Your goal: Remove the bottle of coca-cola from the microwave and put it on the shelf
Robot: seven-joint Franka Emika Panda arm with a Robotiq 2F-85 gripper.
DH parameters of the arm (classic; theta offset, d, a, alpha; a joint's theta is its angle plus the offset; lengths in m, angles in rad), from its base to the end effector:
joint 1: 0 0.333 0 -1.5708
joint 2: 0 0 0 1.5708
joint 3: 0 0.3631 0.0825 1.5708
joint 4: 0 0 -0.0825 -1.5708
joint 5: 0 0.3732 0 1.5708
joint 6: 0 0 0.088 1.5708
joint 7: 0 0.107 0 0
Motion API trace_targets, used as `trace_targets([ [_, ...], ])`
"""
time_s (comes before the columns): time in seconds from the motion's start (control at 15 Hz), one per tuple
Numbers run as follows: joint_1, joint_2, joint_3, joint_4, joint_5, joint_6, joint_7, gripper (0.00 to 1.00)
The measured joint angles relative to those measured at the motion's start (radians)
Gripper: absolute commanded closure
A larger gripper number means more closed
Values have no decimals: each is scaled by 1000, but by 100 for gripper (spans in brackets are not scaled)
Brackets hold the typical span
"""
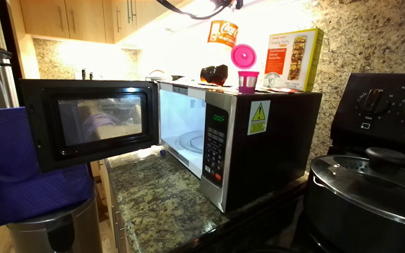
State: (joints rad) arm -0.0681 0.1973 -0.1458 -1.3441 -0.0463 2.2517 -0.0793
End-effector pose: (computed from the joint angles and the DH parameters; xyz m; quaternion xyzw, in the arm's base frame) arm 0.6459 -0.1278 0.7438 0.9354 -0.0494 0.3397 0.0853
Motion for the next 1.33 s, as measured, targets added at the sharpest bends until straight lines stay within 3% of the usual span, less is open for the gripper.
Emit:
trace_targets([
  [0.33, 0, -1, 1, 8, 0, -3, -5, 93],
  [0.4, 1, -4, 1, 10, 0, -6, -9, 68],
  [0.53, 4, -13, 1, 11, -2, -20, -9, 62],
  [1.13, 9, -20, -3, 60, -116, -138, -9, 4],
  [1.33, 9, -20, -2, 71, -122, -169, -9, 0],
])
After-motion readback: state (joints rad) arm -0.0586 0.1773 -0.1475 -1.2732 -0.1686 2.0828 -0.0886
